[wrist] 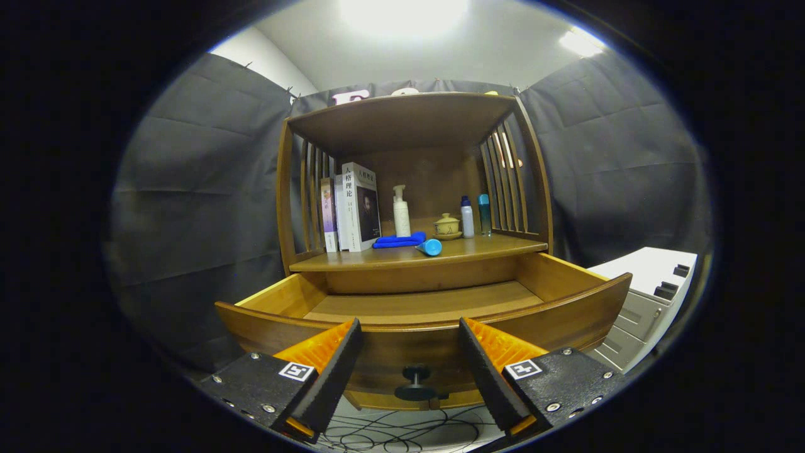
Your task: Pull open the drawer, take out the items inside it, and place them on the countertop above the cabinet.
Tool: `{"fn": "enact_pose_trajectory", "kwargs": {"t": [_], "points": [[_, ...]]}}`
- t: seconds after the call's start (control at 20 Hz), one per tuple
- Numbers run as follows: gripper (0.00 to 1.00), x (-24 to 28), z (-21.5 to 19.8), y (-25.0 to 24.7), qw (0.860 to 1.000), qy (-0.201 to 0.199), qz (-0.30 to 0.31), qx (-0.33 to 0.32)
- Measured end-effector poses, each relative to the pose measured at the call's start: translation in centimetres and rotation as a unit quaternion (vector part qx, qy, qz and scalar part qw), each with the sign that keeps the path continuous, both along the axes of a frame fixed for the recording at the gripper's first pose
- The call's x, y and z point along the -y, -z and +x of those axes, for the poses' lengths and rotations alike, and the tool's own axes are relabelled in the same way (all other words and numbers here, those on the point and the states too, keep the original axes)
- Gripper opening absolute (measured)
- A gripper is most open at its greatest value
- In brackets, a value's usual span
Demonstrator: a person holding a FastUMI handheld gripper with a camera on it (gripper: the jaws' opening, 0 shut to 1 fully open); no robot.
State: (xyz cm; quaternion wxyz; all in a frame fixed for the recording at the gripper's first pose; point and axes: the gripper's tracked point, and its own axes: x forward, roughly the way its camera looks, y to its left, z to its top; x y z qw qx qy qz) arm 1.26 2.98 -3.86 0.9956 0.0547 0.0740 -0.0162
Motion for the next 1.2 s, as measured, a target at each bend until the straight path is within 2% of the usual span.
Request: {"fn": "enact_pose_trajectory", "kwargs": {"t": [0.2,0.3,0.6,0.8,1.2], "points": [[0.95,0.5,0.4,1.5,1.000,0.006,-0.004,-0.018],[0.95,1.4,0.2,2.3,0.999,0.022,-0.010,-0.029],[0.94,0.9,0.7,2.2,0.999,0.023,-0.006,-0.028],[0.95,0.3,2.1,2.5,0.999,0.009,0.010,-0.030],[0.95,0.4,6.5,1.9,1.000,0.012,0.001,-0.022]]}}
